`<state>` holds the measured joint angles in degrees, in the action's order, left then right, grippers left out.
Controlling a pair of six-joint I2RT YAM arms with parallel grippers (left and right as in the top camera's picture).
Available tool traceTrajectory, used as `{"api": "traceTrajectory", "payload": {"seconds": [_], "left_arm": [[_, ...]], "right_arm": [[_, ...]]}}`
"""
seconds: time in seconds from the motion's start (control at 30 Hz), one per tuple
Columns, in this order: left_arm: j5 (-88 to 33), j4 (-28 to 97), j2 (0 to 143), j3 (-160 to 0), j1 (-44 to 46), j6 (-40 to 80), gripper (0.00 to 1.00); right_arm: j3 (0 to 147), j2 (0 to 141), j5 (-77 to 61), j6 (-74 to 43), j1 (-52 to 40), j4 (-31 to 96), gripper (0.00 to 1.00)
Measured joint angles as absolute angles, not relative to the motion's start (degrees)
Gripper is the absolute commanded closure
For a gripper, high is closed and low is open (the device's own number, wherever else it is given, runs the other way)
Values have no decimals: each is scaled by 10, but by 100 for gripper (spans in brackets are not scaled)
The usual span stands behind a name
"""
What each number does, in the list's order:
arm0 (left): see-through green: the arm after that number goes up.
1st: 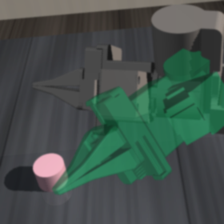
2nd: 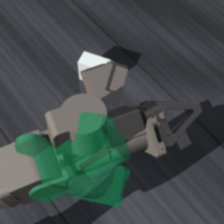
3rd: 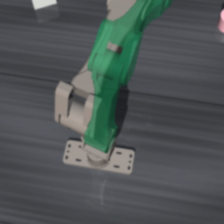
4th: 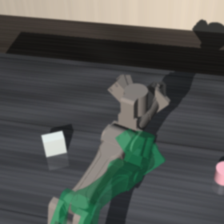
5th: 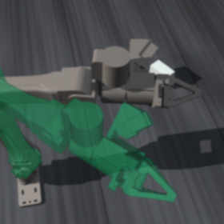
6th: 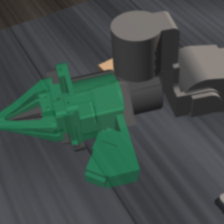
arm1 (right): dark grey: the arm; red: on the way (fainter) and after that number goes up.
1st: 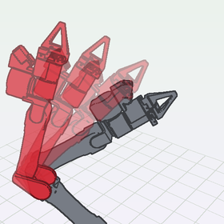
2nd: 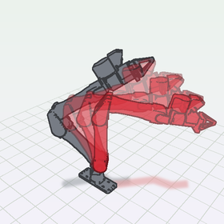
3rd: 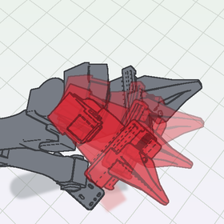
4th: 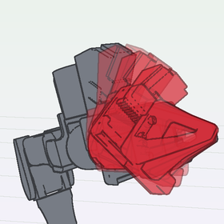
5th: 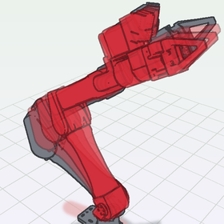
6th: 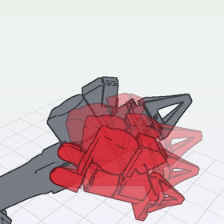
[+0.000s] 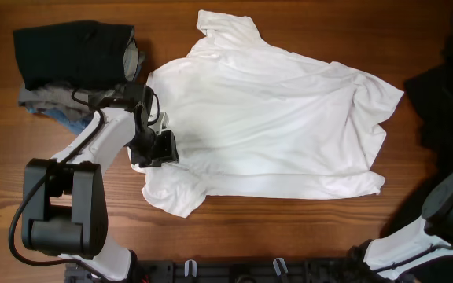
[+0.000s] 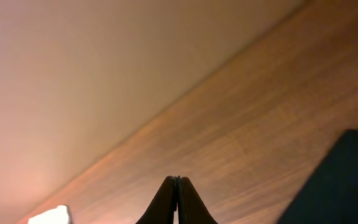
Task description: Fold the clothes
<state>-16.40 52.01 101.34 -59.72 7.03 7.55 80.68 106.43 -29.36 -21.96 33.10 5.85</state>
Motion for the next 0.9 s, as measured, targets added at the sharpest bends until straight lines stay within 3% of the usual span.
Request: {"api": "traceTrajectory", "payload": {"seconds": [0.03, 0.13, 0.47, 0.53, 0.63, 0.7, 0.73, 0.9], "left_arm": [[-164, 520, 1013, -597, 70, 76, 52], [-164, 519, 1013, -597, 70, 76, 51], [-164, 518, 1013, -597, 70, 76, 50], [-164, 518, 1013, -597, 70, 76, 50], [-164, 518, 1013, -597, 70, 76, 50], [-164, 519, 1013, -597, 70, 76, 50], [-164, 520, 1013, -597, 70, 76, 50], [-164, 522, 1013, -597, 70, 76, 50]], "right_arm": [[810, 1062, -284, -224, 331, 135, 47], [800, 1072, -224, -223, 324, 256, 45], [773, 1192, -181, -207, 308, 227, 45], [773, 1193, -184, -194, 301, 220, 60], [773, 1194, -179, -188, 286, 220, 61], [773, 1194, -174, -187, 279, 218, 87], [773, 1195, -173, -186, 278, 218, 96], [779, 1202, -197, -183, 283, 192, 96]]}}
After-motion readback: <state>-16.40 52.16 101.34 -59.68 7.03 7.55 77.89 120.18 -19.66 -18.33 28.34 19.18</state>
